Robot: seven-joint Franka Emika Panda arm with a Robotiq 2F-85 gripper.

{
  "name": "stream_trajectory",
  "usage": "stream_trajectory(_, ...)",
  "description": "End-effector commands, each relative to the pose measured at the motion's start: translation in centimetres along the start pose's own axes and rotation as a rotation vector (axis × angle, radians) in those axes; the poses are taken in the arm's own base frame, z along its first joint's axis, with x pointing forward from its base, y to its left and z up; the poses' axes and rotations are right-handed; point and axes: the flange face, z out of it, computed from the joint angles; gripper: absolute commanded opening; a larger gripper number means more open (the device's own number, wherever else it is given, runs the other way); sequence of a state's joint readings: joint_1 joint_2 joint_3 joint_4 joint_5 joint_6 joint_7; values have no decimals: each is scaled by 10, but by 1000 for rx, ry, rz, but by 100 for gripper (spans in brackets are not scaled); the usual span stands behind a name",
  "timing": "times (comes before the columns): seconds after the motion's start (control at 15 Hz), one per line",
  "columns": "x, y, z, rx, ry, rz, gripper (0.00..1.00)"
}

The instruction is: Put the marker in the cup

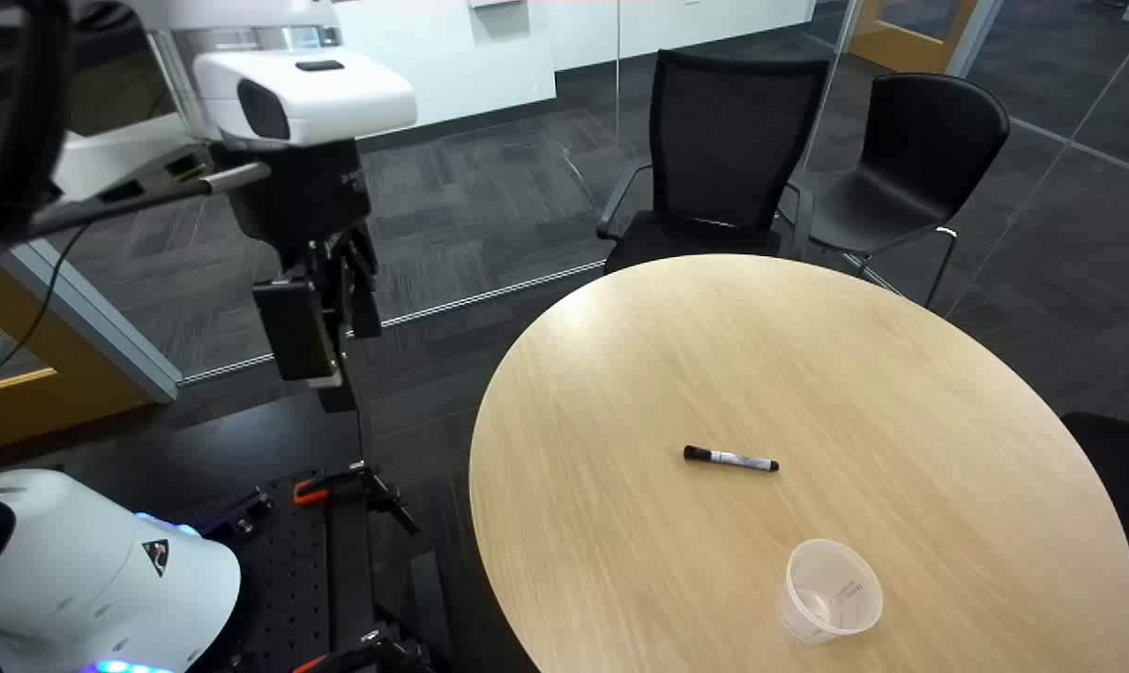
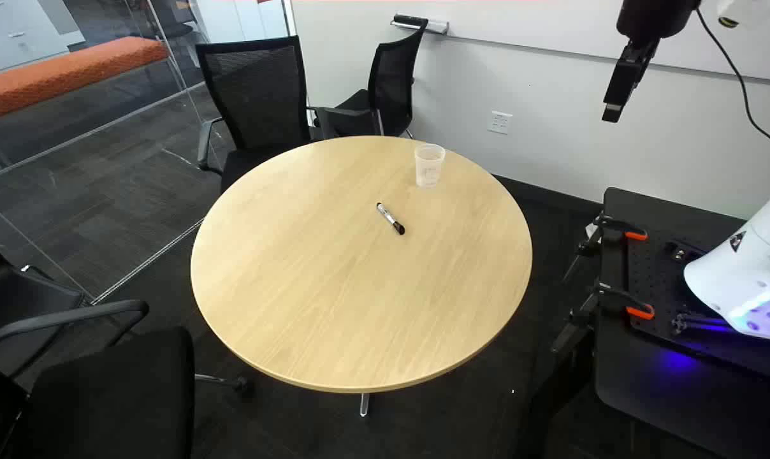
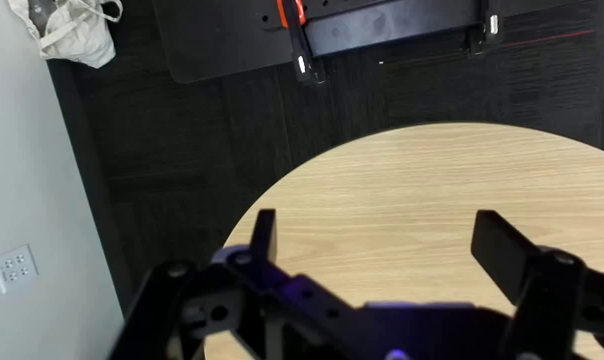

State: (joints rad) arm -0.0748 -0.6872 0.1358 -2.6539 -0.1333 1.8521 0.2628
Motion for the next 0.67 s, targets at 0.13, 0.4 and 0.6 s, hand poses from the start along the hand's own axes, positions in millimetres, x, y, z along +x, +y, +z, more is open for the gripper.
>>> stream_trajectory(0.13, 0, 0, 0, 0, -1, 0, 100)
stream_trajectory(0.4, 0, 0, 0, 0, -1, 0, 100)
stream_trajectory(0.6, 3, -2, -2, -1, 10, 9, 100)
